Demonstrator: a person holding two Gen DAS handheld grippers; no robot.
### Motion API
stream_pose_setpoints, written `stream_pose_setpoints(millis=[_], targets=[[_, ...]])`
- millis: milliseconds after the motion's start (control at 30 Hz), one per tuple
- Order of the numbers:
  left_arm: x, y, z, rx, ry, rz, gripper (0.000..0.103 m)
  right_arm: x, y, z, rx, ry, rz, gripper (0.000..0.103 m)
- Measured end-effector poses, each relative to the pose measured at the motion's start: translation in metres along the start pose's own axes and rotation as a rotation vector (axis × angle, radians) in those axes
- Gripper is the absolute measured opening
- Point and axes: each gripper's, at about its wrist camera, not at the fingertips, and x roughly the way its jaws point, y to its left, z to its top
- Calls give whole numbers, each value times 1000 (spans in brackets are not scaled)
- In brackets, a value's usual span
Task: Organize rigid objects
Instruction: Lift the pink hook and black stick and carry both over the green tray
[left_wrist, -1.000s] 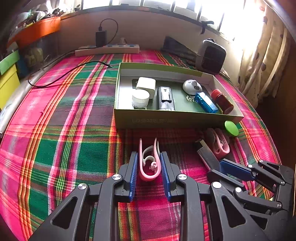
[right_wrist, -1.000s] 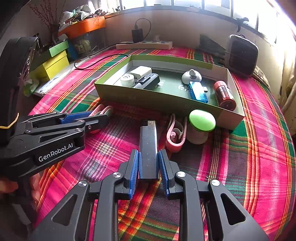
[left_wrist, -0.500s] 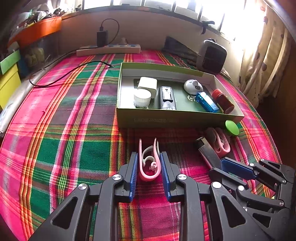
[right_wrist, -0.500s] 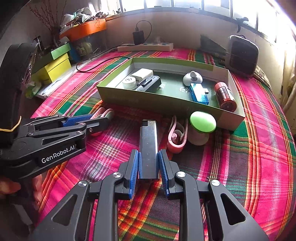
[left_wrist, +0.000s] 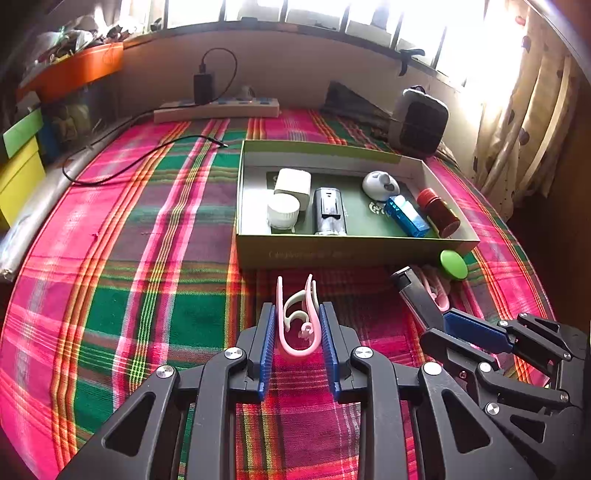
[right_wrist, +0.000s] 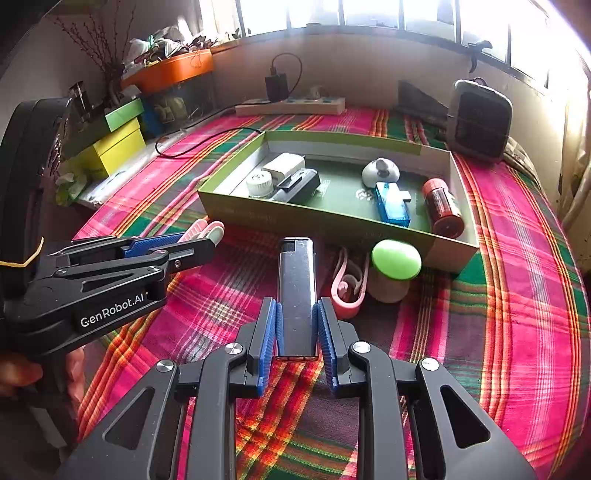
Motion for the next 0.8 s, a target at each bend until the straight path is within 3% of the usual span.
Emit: stream_pose_setpoints(millis=[800], targets=[[-10,-19,35,49,-39,-33,23,-18,-26,33,24,-57,-22,24]])
